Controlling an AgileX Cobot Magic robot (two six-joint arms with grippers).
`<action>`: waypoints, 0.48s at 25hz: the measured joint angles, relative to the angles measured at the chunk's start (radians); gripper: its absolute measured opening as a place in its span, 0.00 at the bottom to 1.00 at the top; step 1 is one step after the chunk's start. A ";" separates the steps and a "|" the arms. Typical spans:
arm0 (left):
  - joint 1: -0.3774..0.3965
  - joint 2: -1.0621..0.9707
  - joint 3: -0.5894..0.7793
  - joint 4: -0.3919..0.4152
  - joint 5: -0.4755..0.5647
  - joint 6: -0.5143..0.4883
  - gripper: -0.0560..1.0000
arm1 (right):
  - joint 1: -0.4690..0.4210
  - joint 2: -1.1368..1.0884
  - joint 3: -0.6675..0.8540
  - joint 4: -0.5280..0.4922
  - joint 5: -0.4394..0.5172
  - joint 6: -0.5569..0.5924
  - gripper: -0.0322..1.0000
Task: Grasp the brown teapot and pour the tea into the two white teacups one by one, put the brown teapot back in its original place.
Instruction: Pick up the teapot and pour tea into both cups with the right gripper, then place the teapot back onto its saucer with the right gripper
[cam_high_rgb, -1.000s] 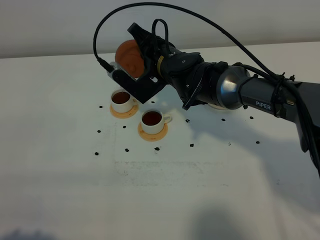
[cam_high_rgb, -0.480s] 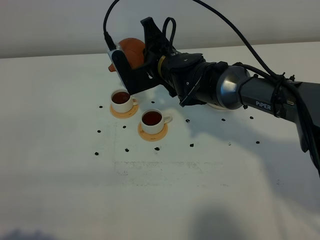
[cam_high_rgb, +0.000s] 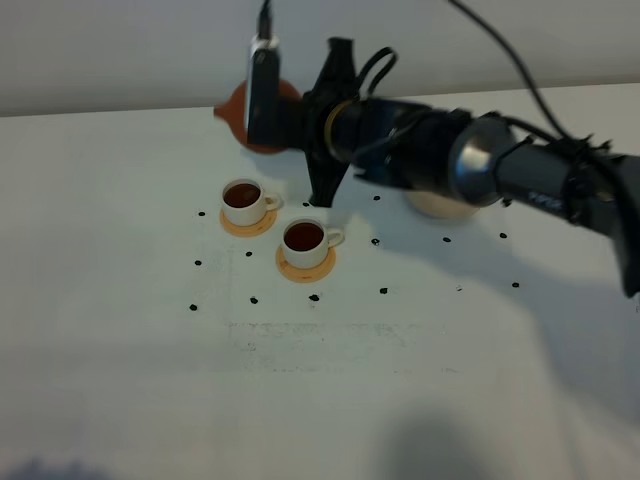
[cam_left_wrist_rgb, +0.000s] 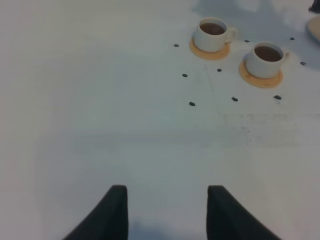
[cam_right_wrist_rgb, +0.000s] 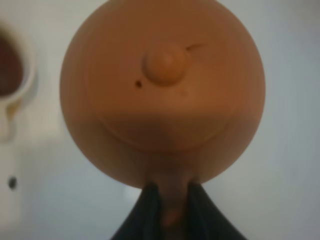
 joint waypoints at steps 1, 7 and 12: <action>0.000 0.000 0.000 0.000 0.000 0.000 0.46 | -0.009 -0.011 -0.001 0.071 -0.001 -0.009 0.12; 0.000 0.000 0.000 0.000 0.000 0.002 0.46 | -0.071 -0.018 -0.002 0.461 0.046 -0.116 0.12; 0.000 0.000 0.000 0.000 0.000 0.002 0.46 | -0.113 -0.018 -0.002 0.662 0.077 -0.154 0.12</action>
